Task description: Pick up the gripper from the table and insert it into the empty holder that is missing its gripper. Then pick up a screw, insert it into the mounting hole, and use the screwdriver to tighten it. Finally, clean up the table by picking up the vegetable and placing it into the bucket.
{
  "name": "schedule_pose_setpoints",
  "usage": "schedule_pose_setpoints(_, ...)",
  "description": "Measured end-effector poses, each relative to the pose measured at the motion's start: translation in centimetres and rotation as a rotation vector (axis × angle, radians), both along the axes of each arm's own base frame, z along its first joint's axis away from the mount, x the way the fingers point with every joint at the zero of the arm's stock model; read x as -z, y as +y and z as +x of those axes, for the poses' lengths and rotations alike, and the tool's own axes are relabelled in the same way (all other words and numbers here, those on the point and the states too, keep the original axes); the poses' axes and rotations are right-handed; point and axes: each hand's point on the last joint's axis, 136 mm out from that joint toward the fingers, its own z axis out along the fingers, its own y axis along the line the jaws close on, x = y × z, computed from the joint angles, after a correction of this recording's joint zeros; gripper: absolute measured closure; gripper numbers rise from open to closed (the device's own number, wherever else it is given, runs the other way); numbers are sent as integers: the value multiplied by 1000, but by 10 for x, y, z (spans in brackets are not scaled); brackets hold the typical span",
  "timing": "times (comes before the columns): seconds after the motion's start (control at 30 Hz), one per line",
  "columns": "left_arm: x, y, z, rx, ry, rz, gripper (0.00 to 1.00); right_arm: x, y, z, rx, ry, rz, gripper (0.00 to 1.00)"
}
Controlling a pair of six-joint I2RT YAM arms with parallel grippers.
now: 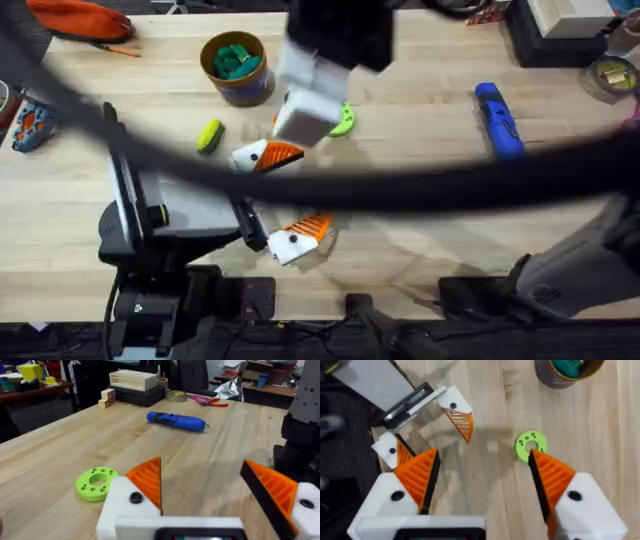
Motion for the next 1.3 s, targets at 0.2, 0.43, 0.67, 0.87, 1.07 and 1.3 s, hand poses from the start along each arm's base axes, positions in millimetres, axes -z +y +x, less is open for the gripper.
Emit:
schedule_pose_setpoints(0.2,0,0,0,0,0,0,14,-21,-21,6,67,16,80,8)
schedule_pose_setpoints(0.43,0,0,0,0,0,0,14,-33,-45,18,184,28,120,8)
schedule_pose_setpoints(0.67,0,0,0,0,0,0,15,-27,-76,22,325,50,99,8)
schedule_pose_setpoints(0.87,0,0,0,0,0,0,15,15,-94,29,388,56,82,8)
schedule_pose_setpoints(1.07,0,0,0,0,0,0,15,40,-133,36,509,-51,200,8)
schedule_pose_setpoints(1.3,0,0,0,0,0,0,15,59,-183,29,711,-143,339,8)
